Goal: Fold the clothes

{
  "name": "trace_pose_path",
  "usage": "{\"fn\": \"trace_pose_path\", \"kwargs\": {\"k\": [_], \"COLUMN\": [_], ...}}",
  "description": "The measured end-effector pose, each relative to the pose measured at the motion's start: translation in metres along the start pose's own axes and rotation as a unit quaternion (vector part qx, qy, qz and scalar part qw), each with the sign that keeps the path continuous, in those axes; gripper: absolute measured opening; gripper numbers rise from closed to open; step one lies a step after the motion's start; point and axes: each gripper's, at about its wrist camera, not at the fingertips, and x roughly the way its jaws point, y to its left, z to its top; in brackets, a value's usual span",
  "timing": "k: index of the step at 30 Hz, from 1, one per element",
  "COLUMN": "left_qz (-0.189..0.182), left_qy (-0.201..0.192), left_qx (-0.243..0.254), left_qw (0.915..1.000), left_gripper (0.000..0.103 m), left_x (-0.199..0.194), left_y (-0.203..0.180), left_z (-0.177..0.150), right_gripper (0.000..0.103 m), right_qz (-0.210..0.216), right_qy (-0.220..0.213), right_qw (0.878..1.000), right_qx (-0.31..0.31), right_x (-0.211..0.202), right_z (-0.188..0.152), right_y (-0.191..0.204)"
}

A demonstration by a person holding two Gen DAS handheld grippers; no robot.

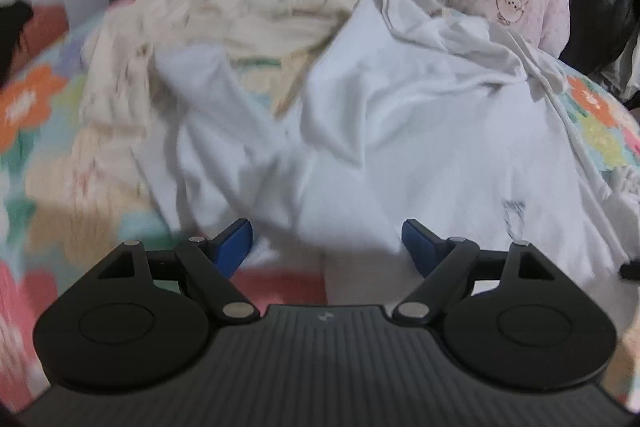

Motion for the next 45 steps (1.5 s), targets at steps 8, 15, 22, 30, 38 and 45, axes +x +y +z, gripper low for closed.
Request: {"fn": "trace_pose_path", "kwargs": {"k": [8, 15, 22, 30, 38, 45], "left_qz": [-0.081, -0.028, 0.007, 0.086, -0.049, -0.085], "left_qy": [0.096, -0.041, -0.008, -0.046, -0.077, 0.002], "left_qx": [-0.003, -0.056, -0.101, 0.023, 0.032, 0.044], "left_qw": [0.9921, 0.9972, 0.9948, 0.995, 0.9953, 0.9954], "left_gripper": [0.093, 0.004, 0.005, 0.04, 0.051, 0.051], "left_x": [0.047, -0.001, -0.026, -0.049, -0.062, 0.0], "left_y": [-0.017, -0.013, -0.01, -0.072, -0.124, -0.175], "left_z": [-0.025, -0.016, -0.051, -0.068, -0.07, -0.076], "right_gripper": [0.081, 0.013, 0.012, 0.039, 0.055, 0.019], "right_qz": [-0.021, 0.023, -0.013, 0.02, 0.046, 0.003], "right_qy": [-0.03, -0.1, -0.034, -0.029, -0.07, -0.103], "right_qw": [0.998, 0.994, 0.998, 0.999, 0.989, 0.994], "right_qx": [0.042, 0.021, -0.042, -0.004, 0.121, 0.03], "right_x": [-0.01, 0.023, -0.029, -0.025, -0.015, 0.018], "right_z": [-0.043, -0.017, -0.032, -0.051, -0.036, 0.007], "right_y": [-0.023, -0.016, 0.003, -0.038, -0.092, -0.075]}}
